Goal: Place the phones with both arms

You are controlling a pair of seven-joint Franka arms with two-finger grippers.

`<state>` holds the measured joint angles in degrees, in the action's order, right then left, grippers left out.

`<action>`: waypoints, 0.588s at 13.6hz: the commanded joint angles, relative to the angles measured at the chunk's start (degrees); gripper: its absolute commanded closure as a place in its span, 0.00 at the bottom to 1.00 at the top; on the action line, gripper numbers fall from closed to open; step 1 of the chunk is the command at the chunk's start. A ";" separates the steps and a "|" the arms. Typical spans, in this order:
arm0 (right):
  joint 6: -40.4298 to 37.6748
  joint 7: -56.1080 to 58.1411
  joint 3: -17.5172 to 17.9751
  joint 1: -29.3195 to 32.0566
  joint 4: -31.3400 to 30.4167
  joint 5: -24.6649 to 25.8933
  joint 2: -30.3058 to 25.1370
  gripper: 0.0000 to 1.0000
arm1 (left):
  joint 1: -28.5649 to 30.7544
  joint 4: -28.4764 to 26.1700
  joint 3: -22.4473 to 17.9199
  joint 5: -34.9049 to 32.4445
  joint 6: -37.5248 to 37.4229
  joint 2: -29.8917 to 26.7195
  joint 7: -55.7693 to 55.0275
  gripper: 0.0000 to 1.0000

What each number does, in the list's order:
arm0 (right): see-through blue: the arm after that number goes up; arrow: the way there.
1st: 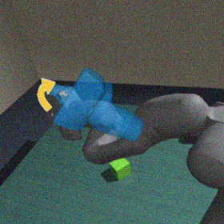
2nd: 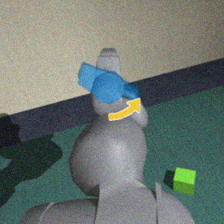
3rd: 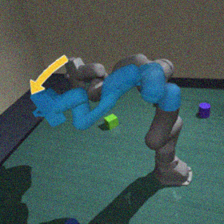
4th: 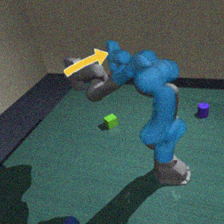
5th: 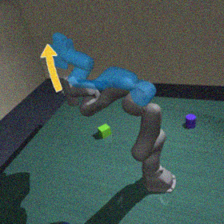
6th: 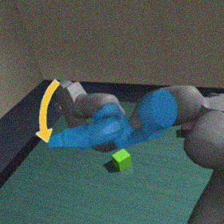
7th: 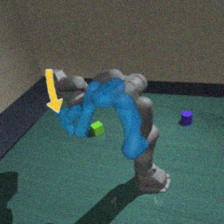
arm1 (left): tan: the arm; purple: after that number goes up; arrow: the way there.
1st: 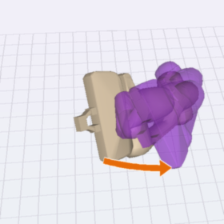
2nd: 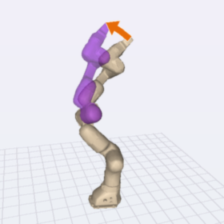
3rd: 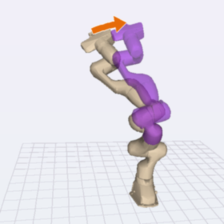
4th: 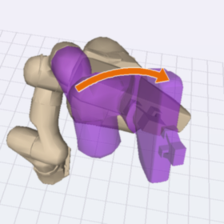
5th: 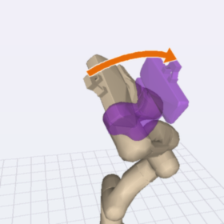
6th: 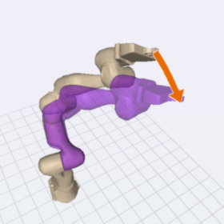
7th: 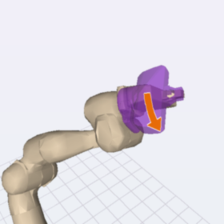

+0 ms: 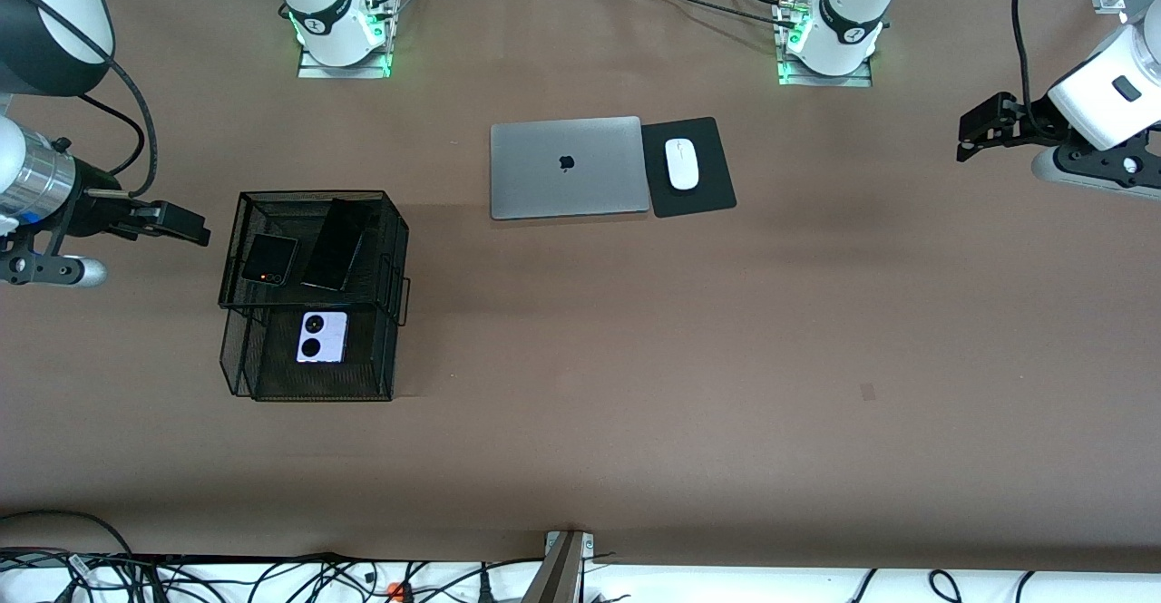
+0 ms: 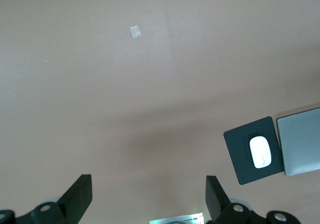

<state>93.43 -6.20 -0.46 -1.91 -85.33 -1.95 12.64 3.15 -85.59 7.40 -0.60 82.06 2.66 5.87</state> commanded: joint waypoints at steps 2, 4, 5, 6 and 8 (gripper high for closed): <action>2.37 -0.57 0.11 0.06 -1.60 0.10 -0.08 0.00 | 0.54 -0.45 -0.02 -1.34 -0.50 -0.81 0.98 0.00; 2.46 -0.66 0.11 0.15 -1.42 0.19 0.02 0.00 | 0.80 -0.45 -0.02 -1.42 -0.50 -0.81 0.98 0.00; 2.28 -0.57 0.11 0.32 -1.07 0.19 0.02 0.00 | 0.80 -0.45 -0.02 -1.43 -0.50 -0.81 0.98 0.00; 2.02 -0.66 0.11 0.33 -1.07 0.19 0.02 0.00 | 0.80 -0.45 -0.02 -1.43 -0.50 -0.81 0.98 0.00; 1.84 -0.66 0.02 0.33 -1.07 0.28 0.02 0.00 | 0.80 -0.45 -0.10 -1.43 -0.50 -0.81 0.98 0.00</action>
